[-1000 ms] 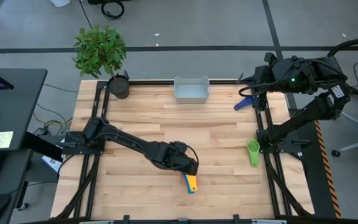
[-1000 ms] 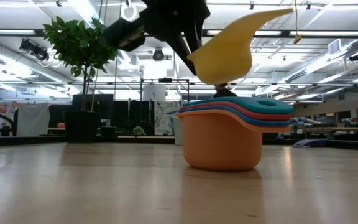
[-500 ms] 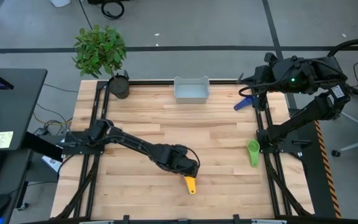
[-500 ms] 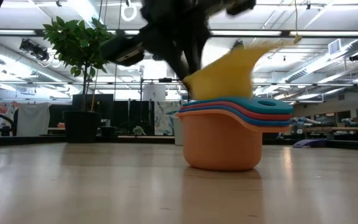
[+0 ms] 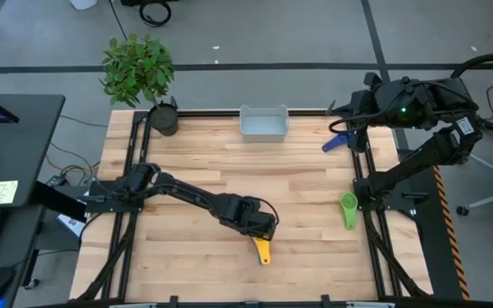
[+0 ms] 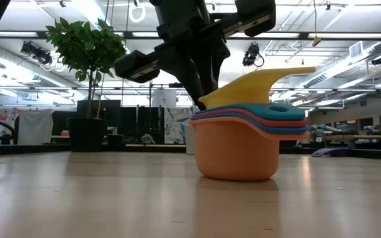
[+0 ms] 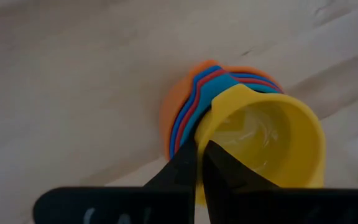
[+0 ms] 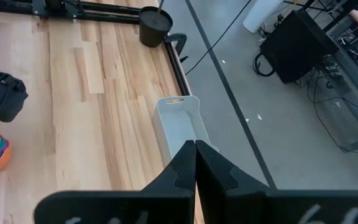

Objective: Nest measuring cups in basket
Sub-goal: Stack the yellow measuring cup on top of the light blue measuring cup

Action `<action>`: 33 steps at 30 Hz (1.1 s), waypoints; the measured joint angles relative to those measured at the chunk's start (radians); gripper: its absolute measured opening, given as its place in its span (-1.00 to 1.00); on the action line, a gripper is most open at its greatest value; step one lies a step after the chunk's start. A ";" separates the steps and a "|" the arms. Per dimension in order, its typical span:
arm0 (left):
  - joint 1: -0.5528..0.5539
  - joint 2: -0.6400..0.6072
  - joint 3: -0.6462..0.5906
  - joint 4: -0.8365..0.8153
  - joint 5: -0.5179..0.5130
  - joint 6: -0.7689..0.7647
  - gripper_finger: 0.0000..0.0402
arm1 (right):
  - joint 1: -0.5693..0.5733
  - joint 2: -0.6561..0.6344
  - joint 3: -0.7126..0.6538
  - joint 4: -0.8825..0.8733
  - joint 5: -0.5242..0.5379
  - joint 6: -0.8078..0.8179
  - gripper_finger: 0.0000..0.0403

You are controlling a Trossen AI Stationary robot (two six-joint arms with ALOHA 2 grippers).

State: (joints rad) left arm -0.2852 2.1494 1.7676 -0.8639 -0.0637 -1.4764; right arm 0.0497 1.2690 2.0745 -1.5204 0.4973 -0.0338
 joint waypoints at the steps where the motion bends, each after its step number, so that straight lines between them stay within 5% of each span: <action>1: 0.004 0.000 0.000 0.002 0.005 0.007 -0.93 | 0.000 0.000 0.000 0.000 0.000 -0.001 -0.96; 11: 0.020 0.008 0.024 0.036 0.027 0.154 -0.71 | 0.000 0.000 0.000 0.000 0.005 -0.003 -0.96; 33: 0.028 -0.016 0.026 0.034 0.142 0.189 -0.71 | 0.000 0.000 0.000 0.000 0.007 -0.003 -0.96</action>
State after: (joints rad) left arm -0.2573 2.1330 1.7939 -0.8303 0.0788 -1.2877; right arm 0.0495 1.2690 2.0747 -1.5206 0.5039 -0.0368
